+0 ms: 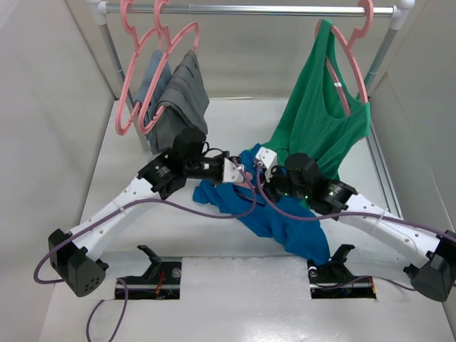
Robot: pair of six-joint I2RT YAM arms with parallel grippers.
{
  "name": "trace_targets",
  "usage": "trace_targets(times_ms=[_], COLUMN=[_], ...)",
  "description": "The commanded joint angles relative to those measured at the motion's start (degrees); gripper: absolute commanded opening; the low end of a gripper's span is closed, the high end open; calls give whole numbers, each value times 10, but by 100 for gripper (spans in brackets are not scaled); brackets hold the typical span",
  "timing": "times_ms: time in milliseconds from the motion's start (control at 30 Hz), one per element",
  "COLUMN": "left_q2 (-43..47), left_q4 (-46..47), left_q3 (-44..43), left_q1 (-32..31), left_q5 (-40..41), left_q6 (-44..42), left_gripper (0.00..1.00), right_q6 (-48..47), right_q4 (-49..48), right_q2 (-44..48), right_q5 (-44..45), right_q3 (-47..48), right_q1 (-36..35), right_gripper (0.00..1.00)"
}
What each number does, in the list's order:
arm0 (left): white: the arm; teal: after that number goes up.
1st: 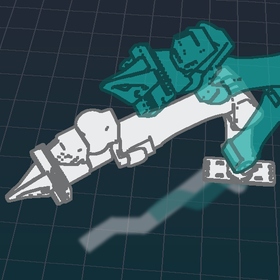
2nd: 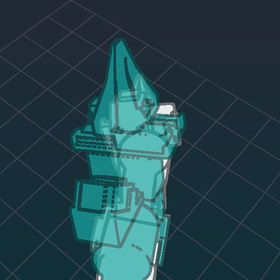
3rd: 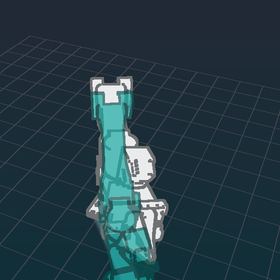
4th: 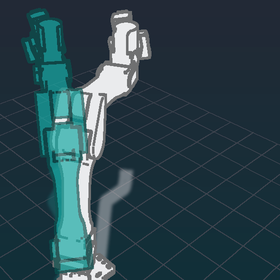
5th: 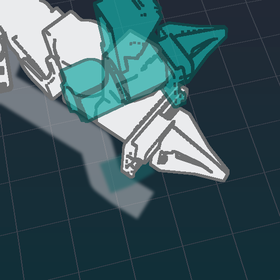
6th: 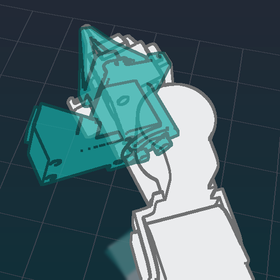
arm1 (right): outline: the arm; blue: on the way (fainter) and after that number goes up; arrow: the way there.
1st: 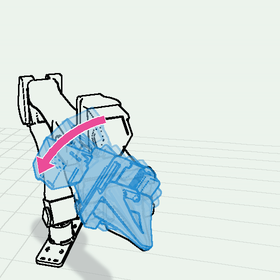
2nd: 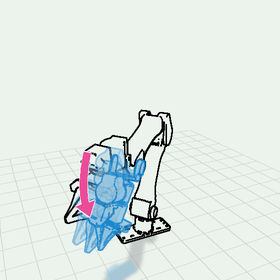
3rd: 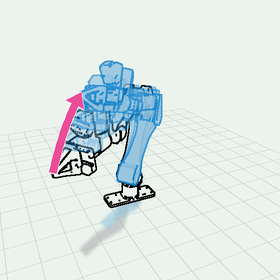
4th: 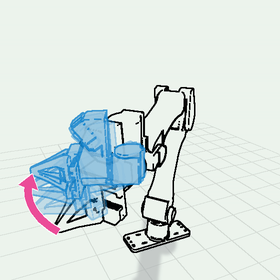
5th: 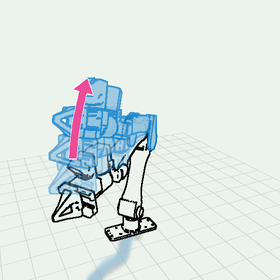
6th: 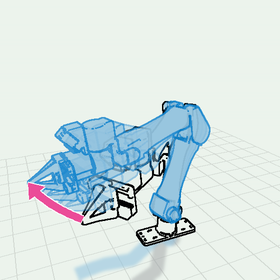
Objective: Place the t-shirt on the hanger
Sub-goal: Place tshirt on hanger
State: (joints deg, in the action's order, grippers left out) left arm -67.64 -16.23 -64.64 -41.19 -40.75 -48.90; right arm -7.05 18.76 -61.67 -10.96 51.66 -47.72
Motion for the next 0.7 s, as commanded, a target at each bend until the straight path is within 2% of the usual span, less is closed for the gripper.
trace_targets(times_ms=[0, 167, 200, 233, 300, 333, 367, 533, 600, 667], left_q2=[10, 10, 10, 10, 10, 10, 10, 10, 10, 10], left_q4=[3, -15, -15, -31, -37, -47, -55, -55, -55, -55], left_q3=[-25, -25, -25, -25, -20, -20, -14, -8, -8, -8], left_q1=[-6, -6, -6, -6, -6, -6, -6, 0, 7, 14], left_q5=[-38, -21, -14, -7, 9, 15, 22, 56, 62, 62], left_q6=[-10, -23, -32, -53, -76, -87, -106, -122, -127, -127], left_gripper=[0, 0, 0, 0, 0, 0, 0, 0, 0, 0], right_q6=[-4, -4, -4, 2, 15, 22, 30, 138, 209, 245], right_q4=[-49, -49, -37, -16, 11, 27, 42, 209, 277, 299], right_q2=[-6, -6, -6, -6, 1, 8, 28, 105, 149, 181], right_q5=[-5, 1, 11, 11, 37, 53, 71, 246, 281, 289], right_q3=[26, 26, 31, 40, 50, 56, 67, 101, 101, 81], right_q1=[-2, -2, -2, -2, 4, 4, 4, 4, 10, 10], right_gripper=[0, 2, 13, 48, 73, 95, 100, 100, 100, 100])
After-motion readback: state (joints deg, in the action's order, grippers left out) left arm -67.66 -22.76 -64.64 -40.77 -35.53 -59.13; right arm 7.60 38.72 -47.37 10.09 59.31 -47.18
